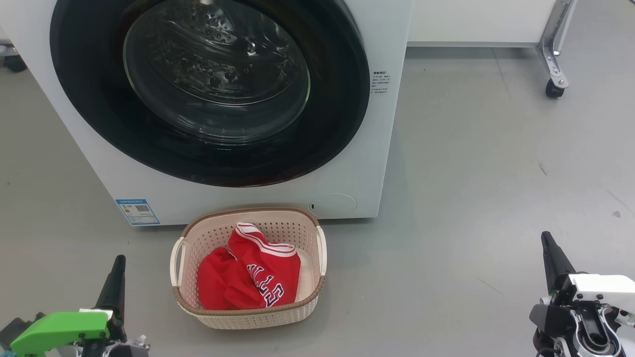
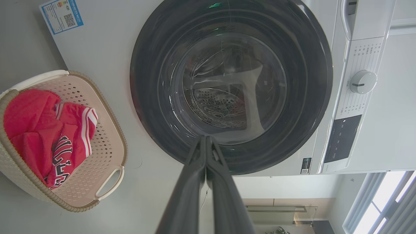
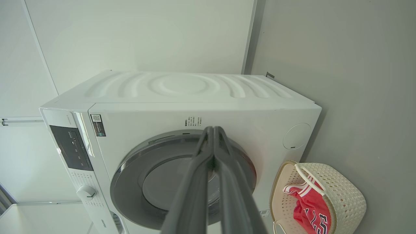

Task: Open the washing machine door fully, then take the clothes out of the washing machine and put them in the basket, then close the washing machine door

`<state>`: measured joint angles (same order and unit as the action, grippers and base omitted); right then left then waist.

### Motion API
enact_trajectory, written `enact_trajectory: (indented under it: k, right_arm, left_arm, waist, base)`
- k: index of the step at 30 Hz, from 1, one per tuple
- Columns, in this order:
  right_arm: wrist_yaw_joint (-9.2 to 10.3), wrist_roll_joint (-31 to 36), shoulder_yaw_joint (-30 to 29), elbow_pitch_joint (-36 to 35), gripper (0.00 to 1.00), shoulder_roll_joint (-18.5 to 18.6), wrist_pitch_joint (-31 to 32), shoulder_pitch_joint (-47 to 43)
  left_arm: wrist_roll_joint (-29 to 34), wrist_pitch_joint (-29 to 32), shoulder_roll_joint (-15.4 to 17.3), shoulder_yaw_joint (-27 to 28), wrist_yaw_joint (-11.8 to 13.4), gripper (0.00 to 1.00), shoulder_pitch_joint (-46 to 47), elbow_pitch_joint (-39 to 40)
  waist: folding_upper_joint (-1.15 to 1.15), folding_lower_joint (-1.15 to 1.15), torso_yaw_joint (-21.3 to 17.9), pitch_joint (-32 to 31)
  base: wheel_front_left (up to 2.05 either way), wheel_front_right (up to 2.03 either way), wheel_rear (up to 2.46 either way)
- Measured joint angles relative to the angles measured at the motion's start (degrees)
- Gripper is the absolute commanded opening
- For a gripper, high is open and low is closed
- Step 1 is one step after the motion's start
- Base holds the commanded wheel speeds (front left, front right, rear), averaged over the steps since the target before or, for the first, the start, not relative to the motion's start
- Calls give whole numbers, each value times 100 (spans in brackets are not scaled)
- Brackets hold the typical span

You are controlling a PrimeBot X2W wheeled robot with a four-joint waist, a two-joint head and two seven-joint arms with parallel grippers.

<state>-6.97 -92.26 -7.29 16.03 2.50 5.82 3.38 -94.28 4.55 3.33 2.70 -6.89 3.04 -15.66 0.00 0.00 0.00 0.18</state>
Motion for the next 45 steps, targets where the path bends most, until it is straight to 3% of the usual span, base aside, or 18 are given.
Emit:
enact_trajectory:
  k: [45]
  right_arm:
    - [0,0,-3,0,0,-7,1,1]
  left_arm:
    - [1,1,-10,16,0,0,0,2]
  waist:
    - [0,0,0,0]
  base:
    - [0,0,0]
